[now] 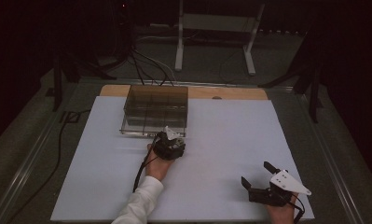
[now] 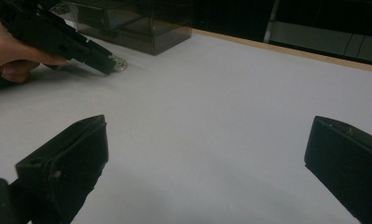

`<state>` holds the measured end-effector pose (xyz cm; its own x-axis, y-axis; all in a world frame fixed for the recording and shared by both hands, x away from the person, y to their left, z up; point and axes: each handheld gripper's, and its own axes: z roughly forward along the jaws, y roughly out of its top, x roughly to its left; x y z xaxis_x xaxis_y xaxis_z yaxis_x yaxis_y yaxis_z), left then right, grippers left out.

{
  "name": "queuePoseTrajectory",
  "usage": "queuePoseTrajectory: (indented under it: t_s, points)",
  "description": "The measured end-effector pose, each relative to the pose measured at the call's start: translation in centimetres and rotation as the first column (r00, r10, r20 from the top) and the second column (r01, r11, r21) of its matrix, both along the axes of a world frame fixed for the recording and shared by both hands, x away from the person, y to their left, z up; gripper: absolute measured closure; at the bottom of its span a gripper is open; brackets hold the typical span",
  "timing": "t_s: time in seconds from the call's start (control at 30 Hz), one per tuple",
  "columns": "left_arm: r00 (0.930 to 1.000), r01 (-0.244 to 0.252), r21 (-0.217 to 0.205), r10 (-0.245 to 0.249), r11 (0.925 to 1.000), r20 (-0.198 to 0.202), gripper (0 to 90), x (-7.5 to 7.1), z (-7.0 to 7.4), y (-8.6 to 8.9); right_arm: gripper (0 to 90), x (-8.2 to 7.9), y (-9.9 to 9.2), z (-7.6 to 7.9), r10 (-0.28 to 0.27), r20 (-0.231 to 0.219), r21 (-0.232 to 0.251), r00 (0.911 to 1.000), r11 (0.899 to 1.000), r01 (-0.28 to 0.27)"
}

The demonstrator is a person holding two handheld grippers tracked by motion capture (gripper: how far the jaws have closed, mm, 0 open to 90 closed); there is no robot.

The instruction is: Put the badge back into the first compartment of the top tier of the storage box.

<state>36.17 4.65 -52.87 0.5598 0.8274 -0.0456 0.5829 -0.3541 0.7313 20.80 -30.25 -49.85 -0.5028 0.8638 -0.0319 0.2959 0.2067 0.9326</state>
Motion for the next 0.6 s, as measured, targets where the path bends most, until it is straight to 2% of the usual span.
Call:
queuePoseTrajectory:
  t_s: [0.2, 0.3, 0.53, 0.6]
  points:
    - [0.9998, -0.017, 0.007, 0.017, 0.9998, 0.009, 58.7, 0.0, 0.0, -0.2, 0.0, 0.0, 0.0, 0.0, 0.0, -0.001, -0.001, 1.0, 1.0, 0.0]
    - [0.9998, -0.005, 0.001, 0.005, 1.0, 0.017, 62.6, -0.1, 0.1, -0.4, 0.0, 0.0, 0.0, 0.0, -0.002, -0.002, -0.001, 1.0, 1.0, 0.002]
    - [0.9978, 0.018, -0.023, -0.016, 0.9996, 0.065, 69.6, -0.9, 0.9, -1.0, 0.0, 0.0, 0.0, 0.0, 0.001, -0.005, -0.003, 1.0, 1.0, -0.001]
    - [0.9977, 0.024, -0.032, -0.021, 0.9992, 0.065, 70.8, -0.9, 1.0, -1.1, 0.0, 0.0, 0.0, 0.0, 0.0, -0.006, -0.005, 1.0, 1.0, 0.0]
